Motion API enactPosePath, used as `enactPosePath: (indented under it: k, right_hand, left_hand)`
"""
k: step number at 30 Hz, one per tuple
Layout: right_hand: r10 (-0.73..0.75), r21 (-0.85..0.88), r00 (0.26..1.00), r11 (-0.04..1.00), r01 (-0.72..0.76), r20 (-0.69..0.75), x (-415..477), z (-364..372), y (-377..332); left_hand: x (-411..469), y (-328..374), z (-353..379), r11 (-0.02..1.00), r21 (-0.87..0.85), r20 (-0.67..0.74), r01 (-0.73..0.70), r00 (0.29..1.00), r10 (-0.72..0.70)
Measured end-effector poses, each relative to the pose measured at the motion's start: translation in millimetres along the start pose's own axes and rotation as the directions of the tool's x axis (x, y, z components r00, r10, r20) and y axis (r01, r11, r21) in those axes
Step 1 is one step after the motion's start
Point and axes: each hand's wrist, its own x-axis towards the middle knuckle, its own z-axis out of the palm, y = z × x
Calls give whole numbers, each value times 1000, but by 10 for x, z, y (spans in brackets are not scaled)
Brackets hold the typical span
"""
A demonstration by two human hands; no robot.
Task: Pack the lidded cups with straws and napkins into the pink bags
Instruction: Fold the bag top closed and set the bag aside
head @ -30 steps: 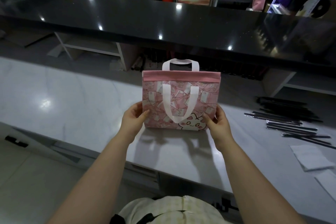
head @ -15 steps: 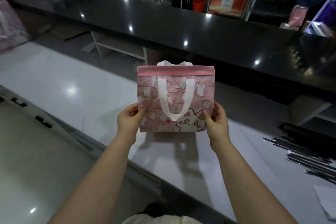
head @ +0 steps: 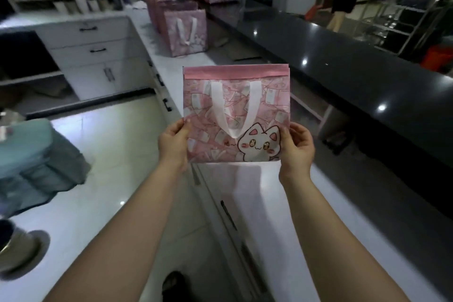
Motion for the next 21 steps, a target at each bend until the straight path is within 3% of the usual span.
enactPosePath:
  k: [4, 11, 16, 21]
  right_hand:
    - [8, 12, 989, 1000, -10, 148, 40, 986, 142]
    - [21, 69, 961, 997, -42, 275, 26, 2993, 492]
    - [28, 110, 940, 991, -69, 341, 228, 4390, 528]
    - [-2, 162, 953, 986, -49, 304, 669, 5440, 520]
  left_hand:
    - [470, 537, -519, 995, -32, -153, -90, 985, 84]
    - [1620, 1454, -1580, 976, -105, -276, -191, 949, 156]
    - [2668, 2202, -2038, 964, -149, -282, -220, 944, 172]
    - [3782, 2748, -2093, 967, -182, -237, -180, 962, 135]
